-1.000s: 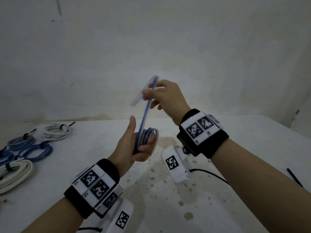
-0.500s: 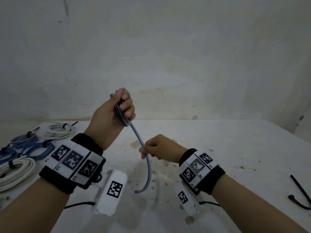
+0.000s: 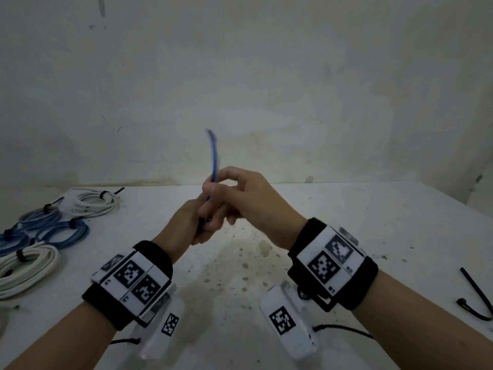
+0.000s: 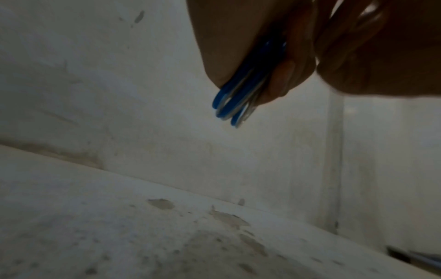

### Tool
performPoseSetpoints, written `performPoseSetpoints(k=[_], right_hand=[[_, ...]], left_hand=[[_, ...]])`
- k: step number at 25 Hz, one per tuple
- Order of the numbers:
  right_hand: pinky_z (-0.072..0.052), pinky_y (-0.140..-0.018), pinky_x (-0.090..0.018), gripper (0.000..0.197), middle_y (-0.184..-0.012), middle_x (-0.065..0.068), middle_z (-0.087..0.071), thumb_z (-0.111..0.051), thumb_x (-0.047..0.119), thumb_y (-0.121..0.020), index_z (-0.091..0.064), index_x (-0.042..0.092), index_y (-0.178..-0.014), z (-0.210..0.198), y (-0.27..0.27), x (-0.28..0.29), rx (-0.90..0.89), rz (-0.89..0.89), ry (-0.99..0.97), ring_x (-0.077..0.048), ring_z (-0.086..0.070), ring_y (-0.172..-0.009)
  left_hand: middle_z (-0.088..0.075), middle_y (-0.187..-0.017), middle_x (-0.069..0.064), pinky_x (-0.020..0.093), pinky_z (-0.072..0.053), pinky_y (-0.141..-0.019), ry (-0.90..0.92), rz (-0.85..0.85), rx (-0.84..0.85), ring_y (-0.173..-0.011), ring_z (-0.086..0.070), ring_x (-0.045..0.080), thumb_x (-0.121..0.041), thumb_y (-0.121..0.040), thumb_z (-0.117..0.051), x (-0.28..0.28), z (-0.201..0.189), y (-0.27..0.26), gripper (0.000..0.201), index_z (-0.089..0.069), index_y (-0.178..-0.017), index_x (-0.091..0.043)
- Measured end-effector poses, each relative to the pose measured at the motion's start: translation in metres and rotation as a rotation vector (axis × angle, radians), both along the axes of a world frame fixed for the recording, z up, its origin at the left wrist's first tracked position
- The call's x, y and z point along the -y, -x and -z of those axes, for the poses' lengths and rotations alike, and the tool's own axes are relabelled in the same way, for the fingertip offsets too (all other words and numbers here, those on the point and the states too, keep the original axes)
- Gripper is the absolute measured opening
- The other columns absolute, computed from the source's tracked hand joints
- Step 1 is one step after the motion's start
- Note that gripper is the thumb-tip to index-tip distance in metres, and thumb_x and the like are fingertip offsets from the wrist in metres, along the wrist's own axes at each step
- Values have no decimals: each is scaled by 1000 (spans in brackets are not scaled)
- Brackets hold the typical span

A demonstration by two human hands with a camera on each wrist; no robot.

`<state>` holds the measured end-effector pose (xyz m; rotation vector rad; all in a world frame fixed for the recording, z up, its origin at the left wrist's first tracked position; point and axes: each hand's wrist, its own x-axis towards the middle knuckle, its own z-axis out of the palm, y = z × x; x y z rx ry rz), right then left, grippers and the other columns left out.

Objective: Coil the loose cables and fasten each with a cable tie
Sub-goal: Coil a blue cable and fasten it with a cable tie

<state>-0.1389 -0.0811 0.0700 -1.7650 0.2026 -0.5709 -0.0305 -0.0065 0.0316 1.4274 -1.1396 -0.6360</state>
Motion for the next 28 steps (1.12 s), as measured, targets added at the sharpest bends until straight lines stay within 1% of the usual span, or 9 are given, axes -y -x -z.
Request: performPoseSetpoints(k=[3, 6, 8, 11, 15, 18, 21, 24, 28], right_hand=[[-40, -52, -13, 16, -70, -2, -57, -67, 18, -83, -54, 9, -86, 3, -5, 17, 14, 257, 94, -4, -54, -55], [-43, -84, -23, 44, -107, 4, -46, -66, 25, -84, -41, 19, -121, 14, -6, 32, 37, 373, 268, -10, -49, -97], [-40, -101, -25, 34, -120, 9, -48, -42, 27, -96, -46, 18, -128, 21, -1, 35, 93, 176, 366, -3, -47, -111], [-43, -91, -12, 35, -113, 12, -56, -34, 23, -98, -50, 11, -126, 32, 6, 31, 166, 9, 284, 4, -54, -103], [-50, -73, -22, 38, -94, 8, -55, -43, 5, -94, -38, 12, -131, 42, 3, 30, 200, 93, 399, -12, -58, -80], [-38, -58, -33, 31, -73, -4, -48, -33, 4, -97, -37, 10, -127, 40, -1, 32, 3, 251, 526, -19, -43, -61], [-31, -55, -32, 23, -70, 5, -43, -33, 15, -100, -40, 13, -121, 39, 4, 39, -220, 334, 850, -20, -43, -60], [-15, -42, -27, 15, -71, 0, -55, -48, 20, -96, -51, 8, -105, 41, 1, 40, -269, 472, 1373, -22, -41, -53], [4, -44, -19, 20, -50, 0, -53, -73, 13, -76, -57, 5, -85, 39, -4, 38, -303, 623, 1444, -12, -9, -35]], left_hand=[[-26, -42, -8, 17, -11, -38, -30, 137, -301, -33, -18, 4, -69, -79, -25, 1, -5, 11, 59, -35, -53, -17], [-23, -41, -11, 17, -11, -38, -18, 211, -286, -31, -16, 2, -43, -86, -47, 2, -5, 15, 45, -30, -49, -23], [-24, -38, -12, 19, -12, -39, 10, 261, -355, -27, -17, 1, -38, -87, -47, 2, -6, 15, 46, -33, -46, -24], [-25, -34, -11, 16, -17, -34, 141, 331, -557, -22, -18, 2, -36, -90, -43, 4, -14, 16, 47, -36, -45, -22], [-10, -40, -6, 16, -21, -32, 286, 337, -737, -28, -6, 11, -29, -85, -38, 6, -20, 15, 42, -34, -45, -20], [-18, -39, -7, 17, -35, -38, 165, 213, -674, -31, -19, 7, -27, -87, -39, 7, -18, 8, 38, -36, -50, -20], [-35, -45, -3, 25, -48, -55, -54, 17, -464, -40, -39, 11, -27, -91, -35, 11, -13, 2, 32, -47, -66, -11], [-39, -41, -5, 29, -45, -56, -97, -237, -138, -37, -40, 11, -39, -96, -34, 25, -2, 10, 50, -48, -59, -9], [-40, -48, 4, 34, -31, -61, 70, -489, 92, -47, -33, 20, -28, -97, -35, 43, 3, 21, 50, -43, -50, -11]])
